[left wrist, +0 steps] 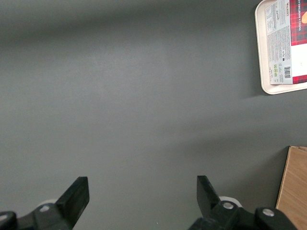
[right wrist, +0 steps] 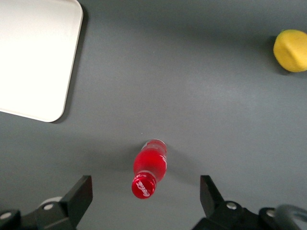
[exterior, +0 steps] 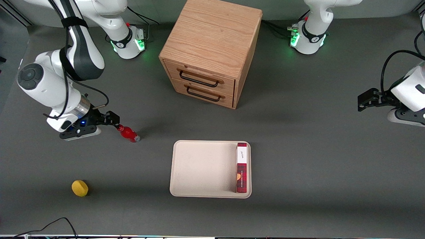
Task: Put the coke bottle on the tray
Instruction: 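Lower the right gripper and close it around the bottle's body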
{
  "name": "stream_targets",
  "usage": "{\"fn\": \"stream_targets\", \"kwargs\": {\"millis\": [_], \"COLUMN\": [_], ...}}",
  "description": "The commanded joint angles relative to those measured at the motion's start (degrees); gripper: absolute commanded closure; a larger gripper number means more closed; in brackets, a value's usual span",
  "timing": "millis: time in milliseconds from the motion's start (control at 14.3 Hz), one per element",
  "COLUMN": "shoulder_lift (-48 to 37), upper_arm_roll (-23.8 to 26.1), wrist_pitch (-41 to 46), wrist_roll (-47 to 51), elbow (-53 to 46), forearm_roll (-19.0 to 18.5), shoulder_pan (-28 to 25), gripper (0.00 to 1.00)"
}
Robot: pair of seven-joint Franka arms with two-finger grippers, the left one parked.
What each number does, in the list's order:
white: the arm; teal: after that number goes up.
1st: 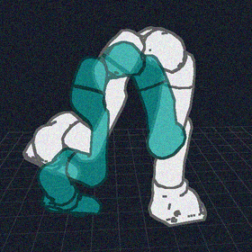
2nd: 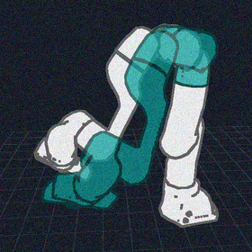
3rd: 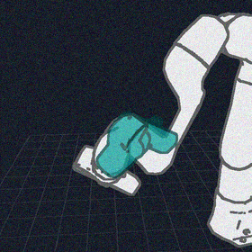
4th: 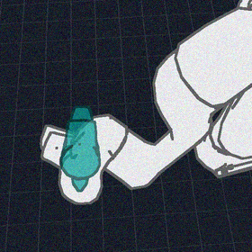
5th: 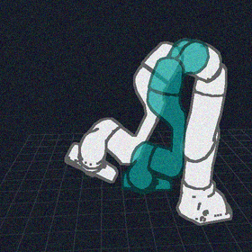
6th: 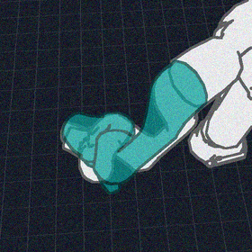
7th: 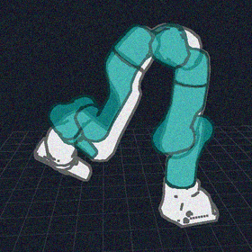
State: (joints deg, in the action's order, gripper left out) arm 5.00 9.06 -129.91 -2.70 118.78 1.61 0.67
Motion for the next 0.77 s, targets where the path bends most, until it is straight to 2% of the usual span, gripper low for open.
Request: {"fn": "stream_targets", "kwargs": {"millis": [0,209,698], "shoulder_lift": [-0.35,0.53,2.38], "upper_arm_roll": [0.52,1.13,1.14], "wrist_pitch": [-5.68,-11.13,-12.29], "wrist_roll": [0.86,0.86,0.86], "elbow": [4.34,7.77,8.57], "forearm_roll": [0.85,0.85,0.85], "shoulder_pan": [-0.14,-0.05,-0.05], "gripper": [0.01,0.01,0.09]}}
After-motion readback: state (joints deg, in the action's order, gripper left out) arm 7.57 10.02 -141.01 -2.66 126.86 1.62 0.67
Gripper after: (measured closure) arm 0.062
